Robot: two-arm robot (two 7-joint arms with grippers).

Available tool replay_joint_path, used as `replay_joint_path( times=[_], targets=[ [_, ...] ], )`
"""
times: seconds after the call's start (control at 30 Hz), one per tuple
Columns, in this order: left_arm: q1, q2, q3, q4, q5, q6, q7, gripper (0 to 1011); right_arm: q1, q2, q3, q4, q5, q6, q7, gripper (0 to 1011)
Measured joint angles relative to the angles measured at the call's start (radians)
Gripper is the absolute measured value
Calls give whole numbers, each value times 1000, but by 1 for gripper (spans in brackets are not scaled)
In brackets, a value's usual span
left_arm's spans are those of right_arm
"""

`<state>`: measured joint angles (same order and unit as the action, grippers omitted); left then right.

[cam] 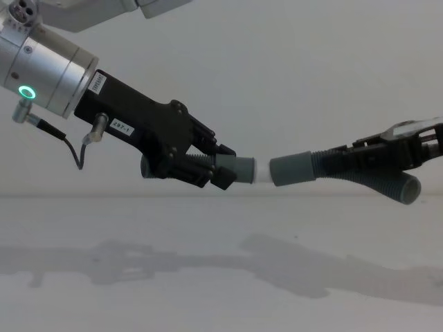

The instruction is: Use both hands to pick up one end of the pipe from the table, align the ends, and insert them.

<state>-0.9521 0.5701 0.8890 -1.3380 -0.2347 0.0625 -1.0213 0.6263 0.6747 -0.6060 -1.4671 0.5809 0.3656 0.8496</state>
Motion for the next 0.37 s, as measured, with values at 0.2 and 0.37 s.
replay_joint_path(
  times=[0.2, 0.37],
  targets=[
    [-1, -1, 1, 1, -1, -1, -1, 355, 1, 0, -1, 1, 2, -2, 2, 273],
    [-1, -1, 1, 2, -2, -2, -2, 355, 1, 0, -1, 2, 4, -2, 4, 273]
  ],
)
